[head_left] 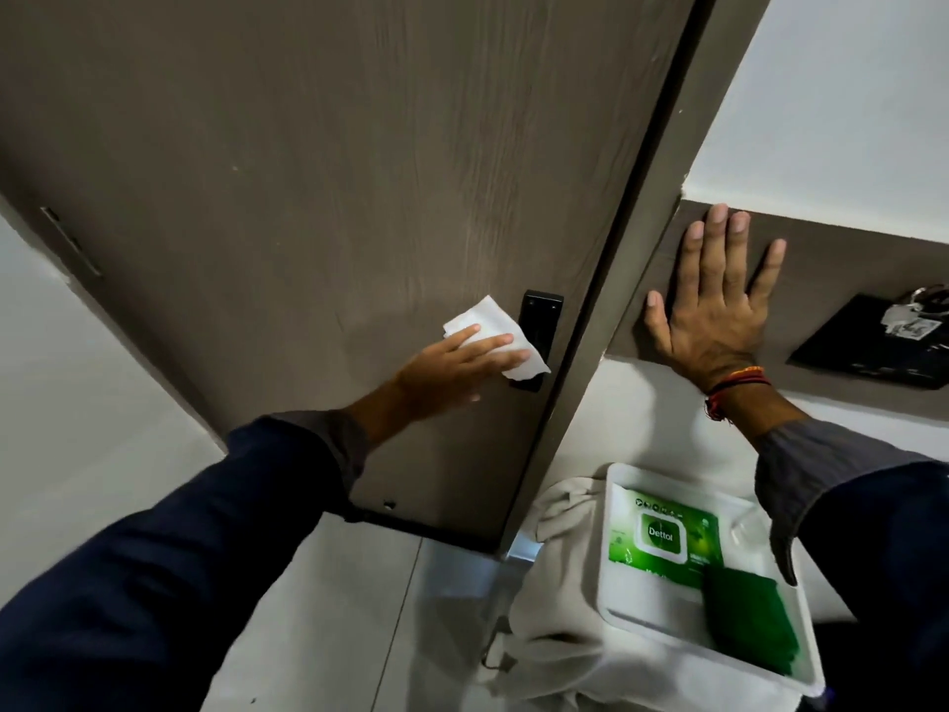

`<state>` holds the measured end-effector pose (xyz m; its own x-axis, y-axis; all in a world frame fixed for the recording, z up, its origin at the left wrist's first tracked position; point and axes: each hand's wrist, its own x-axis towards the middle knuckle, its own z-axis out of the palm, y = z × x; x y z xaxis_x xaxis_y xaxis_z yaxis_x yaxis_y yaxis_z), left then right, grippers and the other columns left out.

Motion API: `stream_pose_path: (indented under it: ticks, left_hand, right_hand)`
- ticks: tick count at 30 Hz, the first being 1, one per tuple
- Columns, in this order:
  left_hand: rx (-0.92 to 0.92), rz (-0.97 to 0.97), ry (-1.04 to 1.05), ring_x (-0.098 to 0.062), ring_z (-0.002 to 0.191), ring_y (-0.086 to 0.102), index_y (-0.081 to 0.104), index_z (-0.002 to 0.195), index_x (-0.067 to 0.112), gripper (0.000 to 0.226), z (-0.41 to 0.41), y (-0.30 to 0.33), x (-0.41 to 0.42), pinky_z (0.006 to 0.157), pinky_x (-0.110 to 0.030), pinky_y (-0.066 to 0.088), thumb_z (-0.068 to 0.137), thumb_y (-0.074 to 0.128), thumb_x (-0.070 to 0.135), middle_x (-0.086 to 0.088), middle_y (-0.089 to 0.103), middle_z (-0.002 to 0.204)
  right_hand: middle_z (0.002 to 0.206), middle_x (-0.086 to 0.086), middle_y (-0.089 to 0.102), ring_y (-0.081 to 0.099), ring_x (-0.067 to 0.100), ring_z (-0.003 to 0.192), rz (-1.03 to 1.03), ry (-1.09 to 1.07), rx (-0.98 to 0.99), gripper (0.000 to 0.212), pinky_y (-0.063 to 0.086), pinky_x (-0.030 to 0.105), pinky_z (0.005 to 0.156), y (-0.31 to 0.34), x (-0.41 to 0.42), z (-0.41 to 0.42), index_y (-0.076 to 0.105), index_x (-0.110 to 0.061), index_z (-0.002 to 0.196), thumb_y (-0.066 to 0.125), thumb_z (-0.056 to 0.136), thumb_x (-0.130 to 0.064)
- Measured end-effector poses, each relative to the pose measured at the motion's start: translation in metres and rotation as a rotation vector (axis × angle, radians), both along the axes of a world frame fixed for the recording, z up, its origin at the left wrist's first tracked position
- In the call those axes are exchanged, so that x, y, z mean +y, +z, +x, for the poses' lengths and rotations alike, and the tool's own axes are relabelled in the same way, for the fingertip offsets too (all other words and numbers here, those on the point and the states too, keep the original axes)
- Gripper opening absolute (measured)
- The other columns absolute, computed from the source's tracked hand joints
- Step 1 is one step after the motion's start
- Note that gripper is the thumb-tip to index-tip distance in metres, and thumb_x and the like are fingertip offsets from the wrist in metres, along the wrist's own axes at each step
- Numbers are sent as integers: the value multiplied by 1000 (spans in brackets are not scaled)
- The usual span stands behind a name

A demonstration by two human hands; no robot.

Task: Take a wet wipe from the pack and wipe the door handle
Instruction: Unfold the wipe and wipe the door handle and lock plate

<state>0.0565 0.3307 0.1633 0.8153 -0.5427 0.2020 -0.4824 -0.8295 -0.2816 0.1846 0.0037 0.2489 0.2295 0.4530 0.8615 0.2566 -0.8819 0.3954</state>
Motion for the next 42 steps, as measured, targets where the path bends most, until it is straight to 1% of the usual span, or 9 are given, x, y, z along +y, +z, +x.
stream_pose_path:
  ticks: [7,11,16,18,22,27,31,36,42]
  left_hand:
    - [-98,-65,3,-25,153,32,29,159,13,94,6,0,-51,121,-49,35,82,78,37,-1,32,166]
    - [-99,-149,67,-29,154,27,29,158,9,85,-12,-7,-35,123,-49,31,87,72,24,-6,28,167]
    - [-117,-103,226,-36,156,19,19,159,1,73,-35,-23,-4,125,-51,27,101,50,32,-19,19,168]
    - [-132,-193,278,-39,153,26,27,156,-3,68,-37,-20,-18,123,-52,31,103,48,33,-24,28,164]
    - [-195,-430,269,-40,142,45,45,147,-6,64,-29,-13,-66,119,-50,38,93,65,22,-26,49,151]
    - [-198,-368,210,-40,142,46,46,146,-5,60,-30,-14,-46,115,-53,44,96,63,23,-25,49,151]
    - [-176,-339,307,-42,143,44,45,147,-6,70,-37,-19,-17,115,-56,42,94,62,37,-26,48,152]
    - [-78,-449,378,-39,147,38,40,152,-2,87,-28,-17,-74,122,-51,33,90,58,56,-22,42,157]
    - [-60,-372,321,-38,144,44,41,151,-1,80,-31,-5,-65,114,-54,45,92,63,49,-22,46,155]
  right_hand:
    - [173,16,-7,-4,32,162,-25,-22,-11,81,-7,58,129,-4,-2,4,10,-2,165,38,104,-48]
    - [173,16,-6,-4,32,162,-26,-34,-23,81,-7,58,129,-4,-3,3,11,-2,165,38,103,-49]
    - [173,15,-7,-5,31,162,-28,-42,-25,82,-8,57,129,-1,0,6,9,-3,165,37,103,-50]
    - [173,15,-7,-4,31,162,-27,-37,-25,82,-7,57,129,0,1,7,10,-3,165,37,103,-51]
    - [174,16,-5,-2,32,162,-32,-29,-27,82,-6,57,129,-1,0,9,12,-3,165,37,103,-50]
    - [174,15,-7,-4,31,162,-28,-19,-15,82,-6,57,130,-2,-5,8,10,-3,165,38,103,-51]
    - [174,14,-7,-4,30,162,-28,-7,-24,83,-6,56,130,-3,-2,8,9,-4,165,38,103,-51]
    - [174,15,-6,-3,30,162,-41,-11,-33,82,-6,57,130,0,0,9,10,-4,165,36,103,-51]
    - [173,11,-14,-11,27,162,-20,12,84,81,-9,54,130,5,-8,-5,4,-6,165,36,105,-50]
